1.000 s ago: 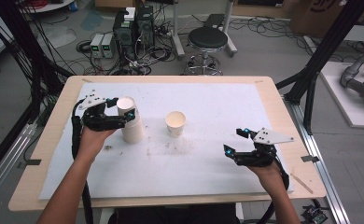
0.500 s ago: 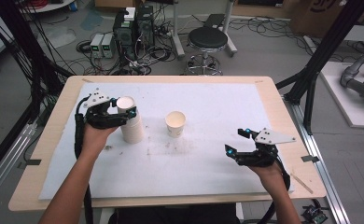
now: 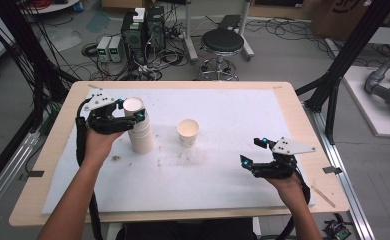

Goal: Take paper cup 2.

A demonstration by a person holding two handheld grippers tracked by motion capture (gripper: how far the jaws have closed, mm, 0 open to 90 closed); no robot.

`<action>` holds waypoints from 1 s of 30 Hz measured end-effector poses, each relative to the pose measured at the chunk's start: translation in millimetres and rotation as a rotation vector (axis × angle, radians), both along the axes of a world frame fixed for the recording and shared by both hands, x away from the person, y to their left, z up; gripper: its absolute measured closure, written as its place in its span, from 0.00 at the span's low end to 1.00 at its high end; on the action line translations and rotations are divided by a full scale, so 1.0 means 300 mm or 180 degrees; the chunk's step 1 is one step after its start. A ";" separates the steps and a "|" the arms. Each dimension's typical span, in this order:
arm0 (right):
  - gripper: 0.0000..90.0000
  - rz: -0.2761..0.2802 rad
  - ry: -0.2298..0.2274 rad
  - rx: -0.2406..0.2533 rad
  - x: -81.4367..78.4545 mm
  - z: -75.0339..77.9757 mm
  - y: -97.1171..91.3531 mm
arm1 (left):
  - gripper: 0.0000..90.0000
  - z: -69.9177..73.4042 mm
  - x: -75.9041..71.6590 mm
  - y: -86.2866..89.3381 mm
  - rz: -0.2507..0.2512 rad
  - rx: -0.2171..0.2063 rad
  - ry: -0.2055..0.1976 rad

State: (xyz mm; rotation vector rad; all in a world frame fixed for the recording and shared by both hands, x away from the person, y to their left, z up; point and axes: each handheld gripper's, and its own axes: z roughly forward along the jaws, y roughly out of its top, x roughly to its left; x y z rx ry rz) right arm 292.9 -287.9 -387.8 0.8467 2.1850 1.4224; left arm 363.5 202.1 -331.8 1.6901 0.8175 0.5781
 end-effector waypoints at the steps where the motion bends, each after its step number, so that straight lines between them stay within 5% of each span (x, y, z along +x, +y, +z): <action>1: 0.22 0.0001 -0.0002 -0.0004 0.000 0.000 0.000 | 0.37 0.008 -0.003 0.001 0.0001 -0.0010 -0.0009; 10: 0.22 -0.0006 -0.0002 -0.0004 -0.002 0.001 -0.001 | 0.37 0.079 -0.023 0.017 0.0076 -0.0110 -0.0175; 18: 0.22 0.0002 -0.0010 -0.0001 -0.004 0.004 0.001 | 0.38 0.115 -0.047 0.043 0.0067 -0.0412 -0.0303; 30: 0.22 0.0012 -0.0018 -0.0007 -0.003 0.005 0.005 | 0.38 0.135 -0.104 0.021 -0.0341 -0.0636 -0.0358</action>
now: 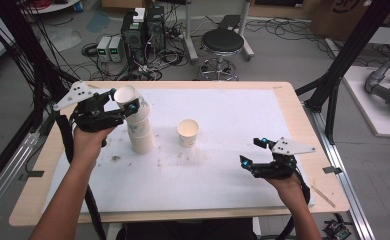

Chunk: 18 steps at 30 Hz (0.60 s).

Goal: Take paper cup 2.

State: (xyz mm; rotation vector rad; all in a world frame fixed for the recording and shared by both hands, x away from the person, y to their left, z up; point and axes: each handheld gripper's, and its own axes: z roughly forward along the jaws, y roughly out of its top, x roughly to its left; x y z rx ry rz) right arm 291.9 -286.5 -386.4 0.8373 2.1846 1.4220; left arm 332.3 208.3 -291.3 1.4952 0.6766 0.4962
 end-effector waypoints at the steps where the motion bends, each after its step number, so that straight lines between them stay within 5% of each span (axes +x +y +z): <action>1: 0.22 0.0000 0.0013 0.0005 -0.001 0.000 0.001 | 0.38 0.000 -0.004 -0.006 -0.0040 0.0005 -0.0006; 18: 0.22 0.0069 0.0001 0.0009 0.003 0.001 0.010 | 0.38 -0.078 -0.042 -0.136 -0.0475 0.0191 0.0085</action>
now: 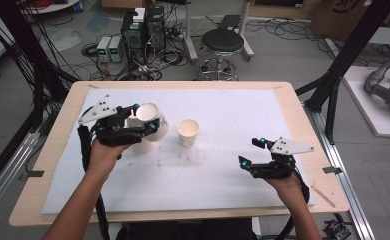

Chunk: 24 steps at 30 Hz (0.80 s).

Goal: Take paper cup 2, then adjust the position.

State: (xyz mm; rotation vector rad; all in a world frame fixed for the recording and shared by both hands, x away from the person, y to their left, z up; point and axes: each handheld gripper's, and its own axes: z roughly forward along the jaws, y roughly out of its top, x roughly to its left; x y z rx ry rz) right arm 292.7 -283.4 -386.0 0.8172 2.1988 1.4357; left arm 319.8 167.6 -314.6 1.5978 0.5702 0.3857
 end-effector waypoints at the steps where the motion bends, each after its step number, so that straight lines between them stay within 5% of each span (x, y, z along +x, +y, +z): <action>1: 0.22 0.0013 -0.0004 -0.0003 -0.001 0.001 0.003 | 0.38 -0.007 0.000 -0.007 -0.0011 0.0012 0.0008; 6: 0.22 0.0175 -0.0018 -0.0059 -0.007 0.000 0.012 | 0.38 -0.037 0.005 -0.026 -0.0097 0.0039 0.0023; 24: 0.22 0.0257 0.0097 -0.0064 -0.003 -0.013 0.019 | 0.38 -0.081 -0.003 -0.092 -0.0282 0.0112 0.0086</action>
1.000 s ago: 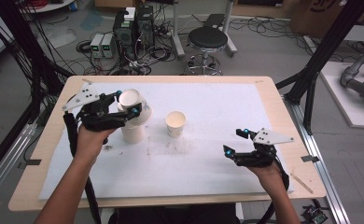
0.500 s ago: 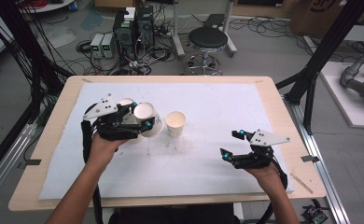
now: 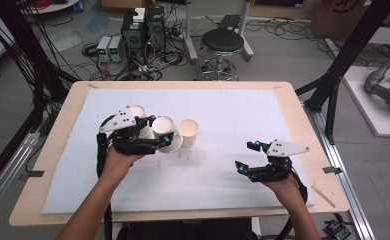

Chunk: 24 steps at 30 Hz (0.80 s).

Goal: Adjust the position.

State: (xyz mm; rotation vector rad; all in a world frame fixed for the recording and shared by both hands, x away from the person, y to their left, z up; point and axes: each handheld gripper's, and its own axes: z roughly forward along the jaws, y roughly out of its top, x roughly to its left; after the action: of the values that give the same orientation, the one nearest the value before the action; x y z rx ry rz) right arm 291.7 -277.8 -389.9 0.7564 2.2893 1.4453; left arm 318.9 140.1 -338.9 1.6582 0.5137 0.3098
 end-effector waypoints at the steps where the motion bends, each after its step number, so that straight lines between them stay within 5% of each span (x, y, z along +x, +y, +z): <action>1: 0.22 0.0011 0.0003 0.0008 0.001 0.000 0.002 | 0.38 -0.003 0.000 -0.002 -0.0016 0.0006 0.0010; 24: 0.22 0.0489 -0.0030 0.0028 -0.003 0.019 0.135 | 0.38 -0.049 -0.024 -0.100 -0.0465 0.0122 0.0052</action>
State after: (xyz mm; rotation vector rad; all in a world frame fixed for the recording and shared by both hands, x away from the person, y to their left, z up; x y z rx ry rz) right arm 290.8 -237.3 -384.3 0.5858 2.3806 1.5218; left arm 311.7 110.2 -353.5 1.7265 0.3984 0.1998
